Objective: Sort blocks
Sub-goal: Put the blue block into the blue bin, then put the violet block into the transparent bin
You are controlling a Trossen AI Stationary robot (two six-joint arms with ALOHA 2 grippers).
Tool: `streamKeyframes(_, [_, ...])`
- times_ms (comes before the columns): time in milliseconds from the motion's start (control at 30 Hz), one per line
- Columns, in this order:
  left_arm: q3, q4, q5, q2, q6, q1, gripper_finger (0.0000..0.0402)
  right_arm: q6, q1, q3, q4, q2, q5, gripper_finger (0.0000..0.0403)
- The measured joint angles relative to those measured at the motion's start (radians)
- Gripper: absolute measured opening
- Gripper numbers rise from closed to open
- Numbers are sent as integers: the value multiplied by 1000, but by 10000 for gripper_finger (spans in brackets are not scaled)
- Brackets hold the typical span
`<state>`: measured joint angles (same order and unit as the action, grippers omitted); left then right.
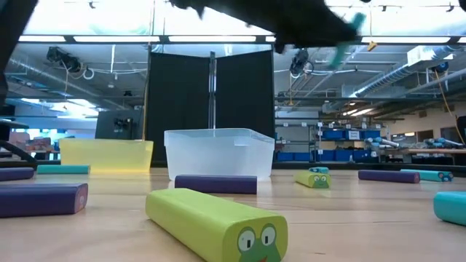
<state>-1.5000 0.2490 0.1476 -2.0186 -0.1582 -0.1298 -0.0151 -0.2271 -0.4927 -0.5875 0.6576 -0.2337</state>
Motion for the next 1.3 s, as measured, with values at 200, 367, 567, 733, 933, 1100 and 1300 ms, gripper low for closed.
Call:
streamKeyframes(200, [-239, 70, -149, -240, 67, 11, 105, 61, -54, 0, -1, -69, -8, 229])
streamKeyframes(367, [-451, 76, -262, -404, 139, 10, 105, 86, -66, 0, 6, -84, -38, 229])
streamKeyframes(567, [-653, 71, -360, -569, 221, -10, 105, 90, -66, 0, 19, -82, -43, 226])
streamKeyframes(733, [-740, 56, -389, -651, 275, -28, 105, 89, -66, 0, 19, -82, -46, 224])
streamKeyframes(933, [-748, 17, -368, -638, 269, -28, 193, 86, -66, 0, 21, -82, -46, 224])
streamKeyframes(1100, [-745, -120, -286, -594, 157, -38, 271, 86, -66, 0, 21, -82, -46, 222])
streamKeyframes(1300, [-749, -256, -230, -525, 91, -47, 235, 86, -66, 0, 21, -82, -62, 222])
